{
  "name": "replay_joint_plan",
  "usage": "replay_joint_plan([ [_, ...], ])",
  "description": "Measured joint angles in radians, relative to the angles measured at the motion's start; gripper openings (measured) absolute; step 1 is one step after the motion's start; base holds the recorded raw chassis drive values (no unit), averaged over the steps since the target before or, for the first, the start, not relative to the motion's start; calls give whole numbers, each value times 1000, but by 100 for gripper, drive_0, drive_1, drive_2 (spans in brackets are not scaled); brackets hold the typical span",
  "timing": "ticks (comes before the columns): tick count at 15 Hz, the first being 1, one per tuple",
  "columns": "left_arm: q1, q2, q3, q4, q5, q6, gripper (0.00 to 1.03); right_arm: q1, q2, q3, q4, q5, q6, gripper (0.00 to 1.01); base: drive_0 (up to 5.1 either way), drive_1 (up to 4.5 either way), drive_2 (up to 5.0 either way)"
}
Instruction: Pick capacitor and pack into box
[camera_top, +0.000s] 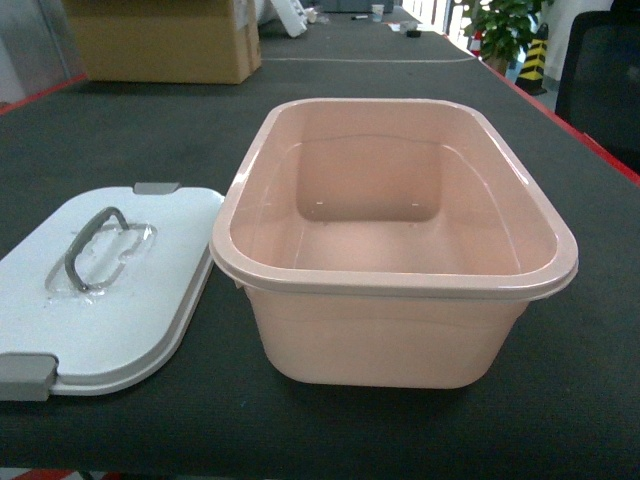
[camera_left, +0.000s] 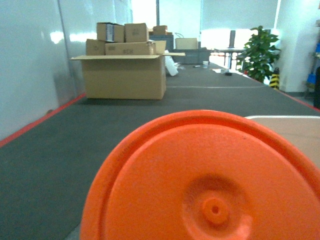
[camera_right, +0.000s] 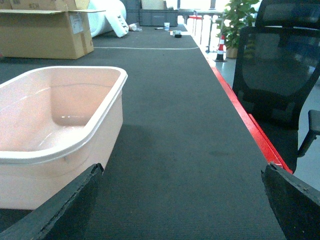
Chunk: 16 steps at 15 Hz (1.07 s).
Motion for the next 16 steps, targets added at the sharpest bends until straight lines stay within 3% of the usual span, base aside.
replay_joint_plan([
  [1,-58,254,111,196,-21,2,43,0,0,0,0,0,0,98,0,0,0],
  [2,-116,449,266,317,-38,3,43,0,0,0,0,0,0,98,0,0,0],
  [4,-231,742,518,241,-64,-2,43,0,0,0,0,0,0,98,0,0,0],
  [7,-334,1009,835,92,-73,-30,43,0,0,0,0,0,0,98,0,0,0],
  [9,-354,1091,966,75,-47,-62,60,0,0,0,0,0,0,98,0,0,0],
  [12,-349,1096,961,71,-50,-68,97,0,0,0,0,0,0,98,0,0,0],
  [14,-346,1096,961,68,-50,-70,98,0,0,0,0,0,0,98,0,0,0],
  [16,-307,1057,914,57,59,-79,98,0,0,0,0,0,0,98,0,0,0],
])
